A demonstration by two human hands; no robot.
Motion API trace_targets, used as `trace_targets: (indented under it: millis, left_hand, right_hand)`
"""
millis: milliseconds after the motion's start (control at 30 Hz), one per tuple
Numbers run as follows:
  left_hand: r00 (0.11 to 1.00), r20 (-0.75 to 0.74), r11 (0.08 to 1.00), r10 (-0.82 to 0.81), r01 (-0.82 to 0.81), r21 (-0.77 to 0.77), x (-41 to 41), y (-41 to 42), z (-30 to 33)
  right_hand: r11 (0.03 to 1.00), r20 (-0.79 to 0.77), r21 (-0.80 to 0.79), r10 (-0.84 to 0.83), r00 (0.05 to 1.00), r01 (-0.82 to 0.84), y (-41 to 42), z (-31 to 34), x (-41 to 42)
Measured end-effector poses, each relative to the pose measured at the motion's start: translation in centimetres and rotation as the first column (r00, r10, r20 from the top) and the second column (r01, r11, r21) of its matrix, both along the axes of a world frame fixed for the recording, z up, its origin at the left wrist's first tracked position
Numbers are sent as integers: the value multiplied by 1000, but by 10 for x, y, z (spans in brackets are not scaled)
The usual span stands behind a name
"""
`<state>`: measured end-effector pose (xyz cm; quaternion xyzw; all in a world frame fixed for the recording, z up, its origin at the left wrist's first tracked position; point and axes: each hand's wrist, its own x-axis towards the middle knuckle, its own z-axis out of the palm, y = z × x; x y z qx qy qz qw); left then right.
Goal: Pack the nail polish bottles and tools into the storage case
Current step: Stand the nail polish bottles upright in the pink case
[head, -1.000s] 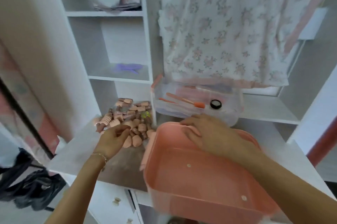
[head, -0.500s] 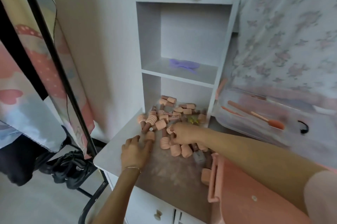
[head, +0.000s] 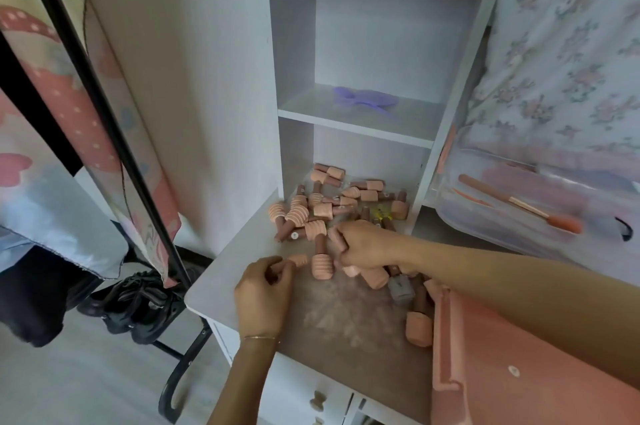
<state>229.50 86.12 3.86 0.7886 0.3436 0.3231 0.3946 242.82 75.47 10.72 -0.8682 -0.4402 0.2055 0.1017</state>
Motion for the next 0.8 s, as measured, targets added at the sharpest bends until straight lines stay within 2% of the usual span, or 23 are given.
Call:
trace_targets:
  millis: [100,233,333,433,500,567,667,733,800]
  left_hand:
    - [978,192,985,77,-46,-164,-12,-3,9]
    - [879,471,938,77,95,-332,-22,-13,26]
    - [825,564,906,35,212,-367,-24,-31,39]
    - [789,614,854,-13,328,-404,-23,-53,54]
    - [766,640,828,-65,399,-394,-22,-70,64]
    - [753,646,817,-121,445,-367,-19,-86,70]
    - [773,606,774,-186,496,-394,-14,-107,77]
    - [760,613,660,-215,576,-482,-14,-116,80]
    - [704,674,467,-226,685,-559,-16,-122,81]
  right_hand:
    - [957,-70,269,-95,993,110,-10,27,-7]
    - [787,-136,584,-146,980,198,-48,61,-27]
    - [630,-335,692,-151,930,352,-90,74,-45]
    - [559,-383,720,-173,907,411,-136,81,-61]
    - [572,-393,714,-151,907,404,-167,79,-71]
    - [686,-393,617,-155,907,385,-196,65,-78]
    - [870,-461,341,-175,870,356,-218,31,-80]
    - [896,-420,232,-259,870,379,-219,10,-75]
    - [873,-352,277,-297,888,402,-213,-5,-70]
